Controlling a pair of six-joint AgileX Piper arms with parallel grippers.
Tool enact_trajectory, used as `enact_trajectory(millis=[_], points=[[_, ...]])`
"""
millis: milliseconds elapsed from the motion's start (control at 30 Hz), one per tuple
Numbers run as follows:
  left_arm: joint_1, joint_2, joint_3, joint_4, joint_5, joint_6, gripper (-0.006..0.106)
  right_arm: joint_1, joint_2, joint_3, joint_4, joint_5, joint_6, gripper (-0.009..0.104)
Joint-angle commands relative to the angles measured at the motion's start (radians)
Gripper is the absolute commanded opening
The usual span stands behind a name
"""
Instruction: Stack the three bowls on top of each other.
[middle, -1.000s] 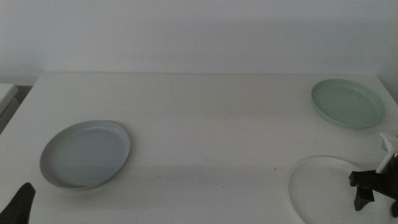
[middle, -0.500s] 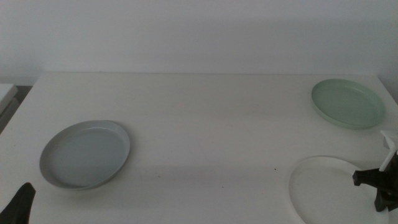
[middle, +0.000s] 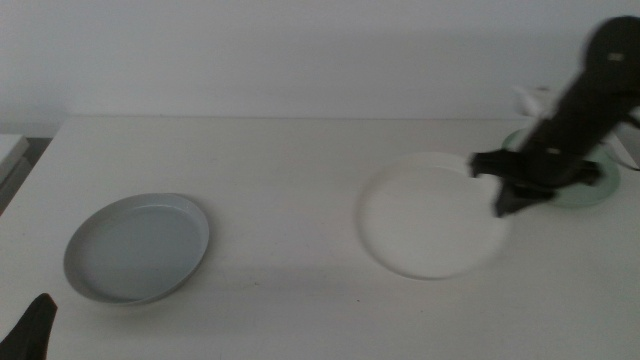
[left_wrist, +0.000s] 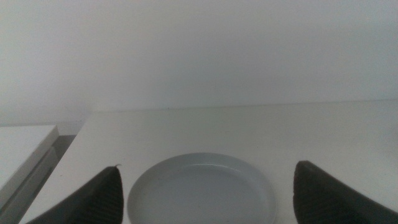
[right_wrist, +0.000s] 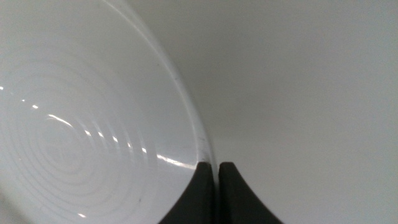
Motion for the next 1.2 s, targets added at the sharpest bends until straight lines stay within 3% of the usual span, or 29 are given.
enact_trajectory(millis=[0, 300, 533, 633, 733, 867, 933, 1167], points=[[-0.001, -0.004, 0.000, 0.001, -0.013, 0.001, 0.094, 0.036, 0.080, -0.072, 0.034, 0.008, -0.022, -0.003], [-0.001, -0.004, 0.000, 0.001, -0.013, -0.001, 0.094, 0.089, 0.311, -0.243, 0.111, 0.011, -0.055, -0.003], [-0.001, -0.004, 0.000, 0.001, -0.013, -0.002, 0.094, 0.089, 0.367, -0.247, 0.121, -0.014, -0.055, -0.001], [-0.001, -0.004, 0.000, 0.001, -0.013, -0.002, 0.094, 0.089, 0.374, -0.247, 0.121, -0.022, -0.055, 0.004], [-0.001, -0.004, 0.000, 0.001, -0.013, -0.002, 0.094, 0.089, 0.374, -0.248, 0.117, -0.026, -0.084, 0.022], [-0.001, -0.004, 0.000, 0.001, -0.013, -0.002, 0.094, 0.073, 0.360, -0.311, 0.068, 0.015, -0.084, 0.061], [-0.001, -0.004, 0.000, 0.001, -0.013, -0.002, 0.094, 0.042, 0.348, -0.366, 0.037, 0.039, -0.061, 0.070], [-0.001, -0.004, 0.000, 0.001, -0.013, 0.002, 0.094, -0.172, 0.340, -0.504, -0.148, 0.016, 0.036, 0.066]])
